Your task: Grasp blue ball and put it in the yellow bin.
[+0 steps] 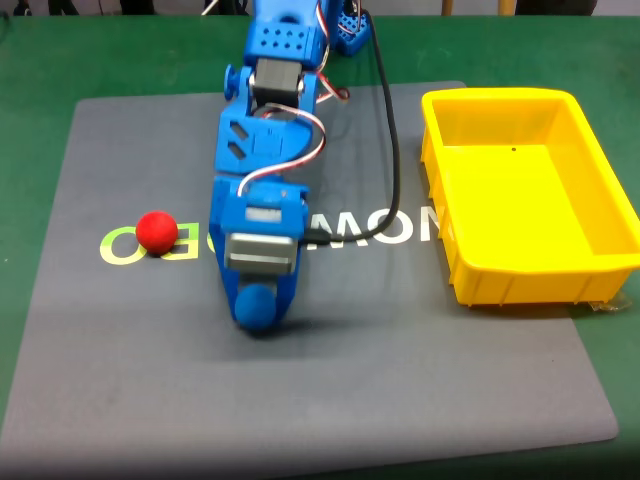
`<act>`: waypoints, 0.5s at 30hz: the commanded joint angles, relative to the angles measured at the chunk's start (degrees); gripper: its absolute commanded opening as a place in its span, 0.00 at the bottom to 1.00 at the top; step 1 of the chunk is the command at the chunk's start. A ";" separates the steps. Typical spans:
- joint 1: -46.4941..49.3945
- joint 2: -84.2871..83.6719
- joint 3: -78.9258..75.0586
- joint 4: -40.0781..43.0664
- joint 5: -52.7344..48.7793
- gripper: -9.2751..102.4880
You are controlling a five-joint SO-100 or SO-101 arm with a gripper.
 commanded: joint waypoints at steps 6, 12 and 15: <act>-5.89 25.58 5.80 1.49 3.60 0.08; -13.97 41.22 20.48 2.11 5.54 0.08; -19.16 47.90 28.74 2.11 6.06 0.08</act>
